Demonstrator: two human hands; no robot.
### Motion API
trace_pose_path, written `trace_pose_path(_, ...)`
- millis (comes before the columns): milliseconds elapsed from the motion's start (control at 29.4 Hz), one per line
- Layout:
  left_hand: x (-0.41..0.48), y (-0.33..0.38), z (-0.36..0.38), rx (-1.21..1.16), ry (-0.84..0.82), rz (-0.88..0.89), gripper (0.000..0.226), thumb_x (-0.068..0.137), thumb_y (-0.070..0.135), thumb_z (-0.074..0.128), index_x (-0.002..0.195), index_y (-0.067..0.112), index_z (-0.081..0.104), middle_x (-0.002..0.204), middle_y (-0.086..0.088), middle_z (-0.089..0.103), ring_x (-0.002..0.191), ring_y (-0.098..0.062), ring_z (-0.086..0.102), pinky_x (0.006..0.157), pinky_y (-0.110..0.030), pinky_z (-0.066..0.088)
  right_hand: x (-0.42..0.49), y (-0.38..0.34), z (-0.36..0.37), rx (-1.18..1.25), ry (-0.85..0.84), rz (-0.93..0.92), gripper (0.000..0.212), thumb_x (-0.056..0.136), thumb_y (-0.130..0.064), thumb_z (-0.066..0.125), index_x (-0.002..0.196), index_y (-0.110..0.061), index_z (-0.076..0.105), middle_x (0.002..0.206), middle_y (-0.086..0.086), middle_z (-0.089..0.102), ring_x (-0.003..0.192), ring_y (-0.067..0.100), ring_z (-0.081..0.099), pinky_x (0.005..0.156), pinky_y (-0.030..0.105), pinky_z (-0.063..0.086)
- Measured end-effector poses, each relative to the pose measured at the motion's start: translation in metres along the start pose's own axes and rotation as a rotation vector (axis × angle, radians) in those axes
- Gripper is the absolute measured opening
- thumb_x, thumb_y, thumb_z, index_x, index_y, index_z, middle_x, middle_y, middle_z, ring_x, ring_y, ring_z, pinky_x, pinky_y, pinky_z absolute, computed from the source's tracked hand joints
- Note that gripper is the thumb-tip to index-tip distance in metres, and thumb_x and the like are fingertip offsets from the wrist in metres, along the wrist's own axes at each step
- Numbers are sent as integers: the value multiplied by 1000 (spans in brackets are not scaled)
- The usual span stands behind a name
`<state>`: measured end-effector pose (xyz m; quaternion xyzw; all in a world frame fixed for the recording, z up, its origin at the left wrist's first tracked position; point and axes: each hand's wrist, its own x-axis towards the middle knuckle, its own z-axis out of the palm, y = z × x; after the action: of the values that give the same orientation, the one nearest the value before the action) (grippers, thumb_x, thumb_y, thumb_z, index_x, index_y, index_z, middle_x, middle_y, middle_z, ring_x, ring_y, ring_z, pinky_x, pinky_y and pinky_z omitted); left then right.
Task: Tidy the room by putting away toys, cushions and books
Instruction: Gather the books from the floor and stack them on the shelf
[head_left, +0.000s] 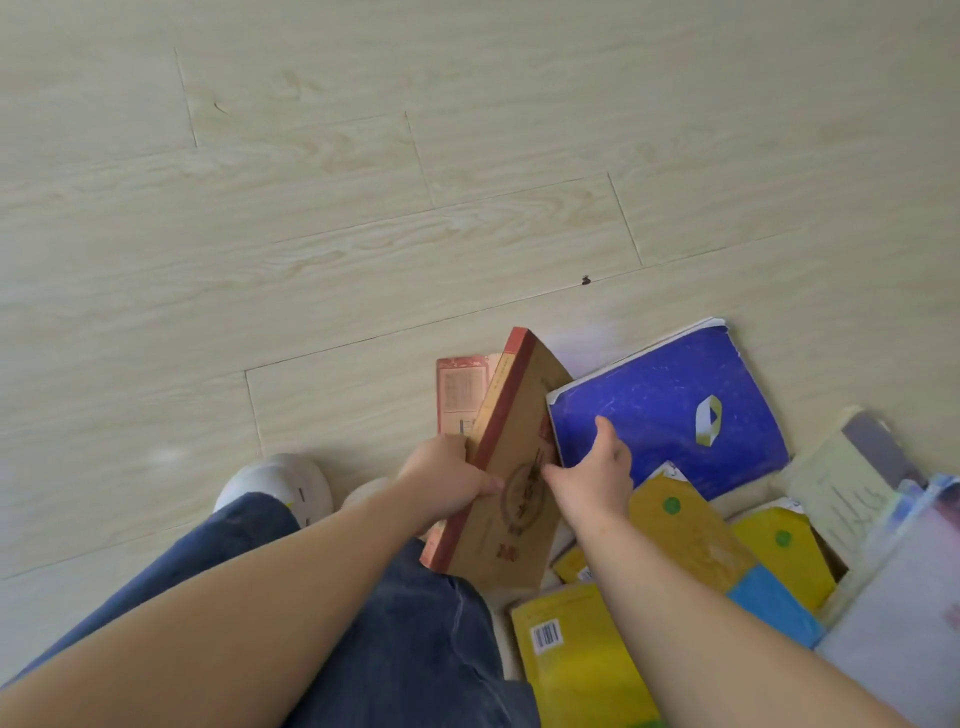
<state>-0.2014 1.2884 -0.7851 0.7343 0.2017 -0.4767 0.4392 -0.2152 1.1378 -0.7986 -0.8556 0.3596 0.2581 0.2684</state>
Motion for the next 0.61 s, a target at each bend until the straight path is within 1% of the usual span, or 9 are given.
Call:
trace_pose_path(136, -13, 24, 0, -183, 119, 25, 38, 83, 27, 68, 115, 14, 55, 104, -5, 65, 90, -24, 65, 78, -37, 57, -5, 9, 4, 69, 8, 22, 80, 86, -24, 66, 149, -22, 17, 155, 11, 18, 136, 35, 31, 105, 46, 35)
trace_pose_path(238, -24, 51, -31, -198, 326, 172, 22, 80, 24, 68, 96, 13, 57, 94, -6, 65, 86, -26, 64, 75, -37, 56, -1, -2, -2, 75, 48, -53, 76, 88, -24, 61, 150, -25, 17, 156, 10, 14, 140, 32, 25, 106, 44, 31)
trace_pose_path(306, -36, 66, -54, 59, 473, 286, 21, 81, 26, 65, 77, 16, 47, 78, -2, 57, 79, -26, 57, 64, -31, 46, 5, -9, -5, 32, 72, -76, 72, 89, -23, 58, 149, -28, 18, 157, 8, 12, 142, 30, 22, 106, 44, 31)
trace_pose_path(340, -39, 69, -63, 223, 552, 333, 24, 83, 28, 62, 76, 15, 43, 75, -2, 52, 76, -27, 51, 61, -30, 39, 8, -14, -7, 4, 69, -74, 71, 89, -24, 56, 149, -30, 18, 158, 7, 10, 141, 31, 22, 104, 44, 32)
trace_pose_path(408, -39, 64, -76, 510, 730, 458, 19, 88, 28, 56, 88, 13, 44, 80, -1, 49, 75, -28, 46, 58, -31, 33, 16, -22, -6, -51, 40, -73, 70, 89, -25, 54, 148, -32, 18, 158, 4, 7, 140, 32, 24, 102, 46, 35)
trace_pose_path(476, -26, 45, -81, 774, 914, 653, 16, 85, 18, 62, 98, 11, 55, 82, -1, 58, 70, -29, 56, 50, -32, 36, 22, -28, 0, -87, -4, -73, 69, 89, -25, 53, 148, -31, 19, 158, 4, 8, 139, 32, 26, 100, 45, 37)
trace_pose_path(543, -7, 17, -82, 998, 901, 755, 40, 71, 4, 71, 109, 12, 61, 94, -4, 66, 80, -27, 65, 53, -32, 47, 24, -29, 10, -104, -59, -74, 66, 88, -27, 53, 147, -29, 24, 155, 6, 17, 135, 33, 32, 101, 44, 38)
trace_pose_path(577, 2, 2, -78, 1096, 734, 674, 52, 74, 2, 67, 123, 16, 55, 110, -6, 63, 99, -28, 63, 66, -36, 50, 24, -26, 15, -104, -88, -69, 65, 87, -29, 54, 146, -28, 27, 153, 7, 23, 133, 33, 35, 101, 44, 40)
trace_pose_path(611, 9, -13, -73, 1133, 570, 534, 60, 81, 4, 58, 136, 23, 42, 129, -5, 52, 120, -27, 50, 81, -40, 47, 24, -24, 19, -103, -106, -63, 64, 87, -32, 55, 145, -28, 28, 151, 7, 27, 132, 33, 37, 101, 43, 40)
